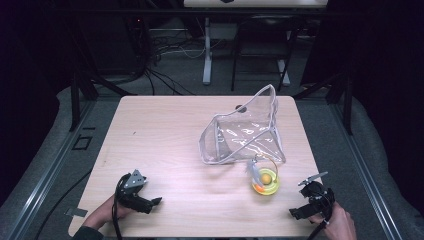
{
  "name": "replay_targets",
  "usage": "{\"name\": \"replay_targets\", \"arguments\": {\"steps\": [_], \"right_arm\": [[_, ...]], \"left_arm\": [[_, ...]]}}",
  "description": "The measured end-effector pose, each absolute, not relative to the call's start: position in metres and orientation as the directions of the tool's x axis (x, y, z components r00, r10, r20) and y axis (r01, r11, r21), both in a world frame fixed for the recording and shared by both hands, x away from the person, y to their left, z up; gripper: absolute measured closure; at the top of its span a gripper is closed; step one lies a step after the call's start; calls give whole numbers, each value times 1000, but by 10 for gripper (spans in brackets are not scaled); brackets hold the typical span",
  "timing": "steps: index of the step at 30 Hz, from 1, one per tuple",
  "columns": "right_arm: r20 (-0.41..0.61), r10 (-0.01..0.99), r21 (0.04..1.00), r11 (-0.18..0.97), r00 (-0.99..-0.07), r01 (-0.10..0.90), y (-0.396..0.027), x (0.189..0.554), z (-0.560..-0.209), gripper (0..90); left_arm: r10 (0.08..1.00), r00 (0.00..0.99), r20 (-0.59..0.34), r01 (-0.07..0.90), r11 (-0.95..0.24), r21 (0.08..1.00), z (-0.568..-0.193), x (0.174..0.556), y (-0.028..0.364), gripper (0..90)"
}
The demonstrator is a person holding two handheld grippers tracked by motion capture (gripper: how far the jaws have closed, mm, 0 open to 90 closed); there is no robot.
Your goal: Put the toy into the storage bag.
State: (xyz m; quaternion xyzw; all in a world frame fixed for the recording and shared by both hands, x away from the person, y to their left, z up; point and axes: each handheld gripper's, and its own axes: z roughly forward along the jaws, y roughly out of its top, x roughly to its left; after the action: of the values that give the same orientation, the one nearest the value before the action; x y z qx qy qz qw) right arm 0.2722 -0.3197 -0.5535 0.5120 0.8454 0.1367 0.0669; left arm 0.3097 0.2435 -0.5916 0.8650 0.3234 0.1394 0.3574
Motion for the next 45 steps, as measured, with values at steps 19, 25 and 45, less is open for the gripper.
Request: {"name": "replay_targets", "arguments": {"steps": [19,25,45], "right_arm": [[15,880,241,457,-474,856,-313,270,-546,0],[27,878,235,458,-477,857,-310,271,-544,0],[32,856,212,498,-516,841,-302,274,-531,0]], "left_arm": [[665,746,9,463,-530,710,-592,308,244,3],[667,745,8,464,-528,712,-592,308,244,3],[669,744,8,465,-526,713,-592,307,244,2]]}}
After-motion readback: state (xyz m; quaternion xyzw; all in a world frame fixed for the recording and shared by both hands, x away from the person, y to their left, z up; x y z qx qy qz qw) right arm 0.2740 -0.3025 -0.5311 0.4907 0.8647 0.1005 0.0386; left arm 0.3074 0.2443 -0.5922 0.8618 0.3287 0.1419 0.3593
